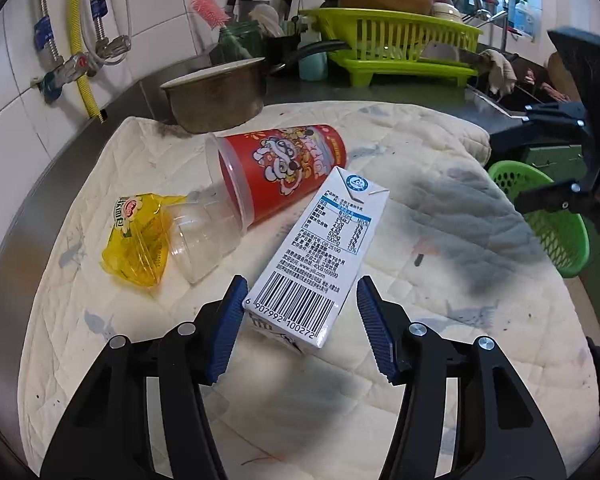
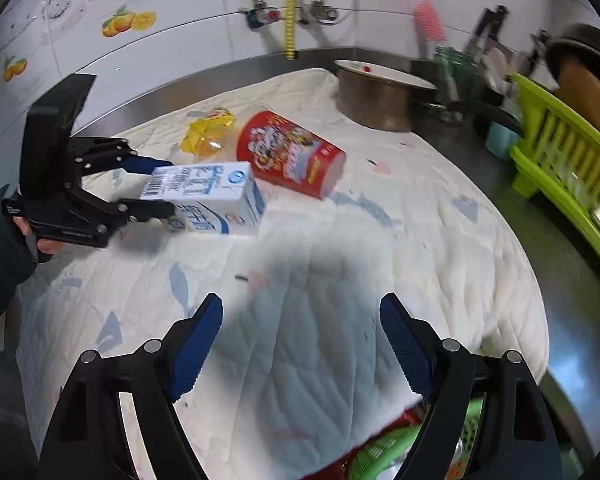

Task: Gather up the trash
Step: 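Grasp the white-and-blue milk carton with the left tool while the right tool grasps the red paper cup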

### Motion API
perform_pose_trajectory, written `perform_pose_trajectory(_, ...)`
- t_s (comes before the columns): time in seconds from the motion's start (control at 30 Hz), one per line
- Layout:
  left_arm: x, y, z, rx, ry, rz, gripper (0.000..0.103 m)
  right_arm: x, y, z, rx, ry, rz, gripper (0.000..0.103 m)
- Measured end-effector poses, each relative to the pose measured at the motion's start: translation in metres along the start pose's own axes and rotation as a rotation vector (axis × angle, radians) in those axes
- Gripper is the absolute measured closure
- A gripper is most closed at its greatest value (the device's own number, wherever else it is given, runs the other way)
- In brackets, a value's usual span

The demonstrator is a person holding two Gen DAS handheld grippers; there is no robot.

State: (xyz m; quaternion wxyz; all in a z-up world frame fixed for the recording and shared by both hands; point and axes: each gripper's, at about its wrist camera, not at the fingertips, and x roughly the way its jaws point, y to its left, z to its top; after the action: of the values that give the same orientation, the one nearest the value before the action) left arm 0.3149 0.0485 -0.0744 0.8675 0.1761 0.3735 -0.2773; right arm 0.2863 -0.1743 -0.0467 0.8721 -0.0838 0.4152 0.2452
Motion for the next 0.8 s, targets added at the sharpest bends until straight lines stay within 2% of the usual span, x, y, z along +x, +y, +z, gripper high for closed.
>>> perform_pose_trajectory(0.1, 0.006, 0.005, 0.002, -0.015, 0.000, -0.022, 0.046, 0.008, -0.004, 0.017, -0.039, 0.010, 0.019, 0.025)
perform_pose_trajectory(0.2, 0.016, 0.003, 0.001, -0.003, 0.005, -0.010, 0.047, 0.016, -0.007, 0.032, -0.082, 0.012, 0.024, 0.025)
perform_pose_trajectory(0.37, 0.014, 0.001, -0.003, -0.069, -0.032, -0.011, 0.055, 0.025, -0.009, 0.050, -0.155, 0.018, 0.024, 0.025)
perform_pose_trajectory(0.6, -0.011, -0.007, -0.028, -0.207, 0.004, 0.045, 0.060, 0.041, -0.004, 0.079, -0.229, 0.012, 0.053, 0.025)
perform_pose_trajectory(0.8, -0.036, -0.009, -0.049, -0.265, 0.043, 0.103, 0.061, 0.075, 0.025, 0.106, -0.398, 0.026, 0.042, 0.025)
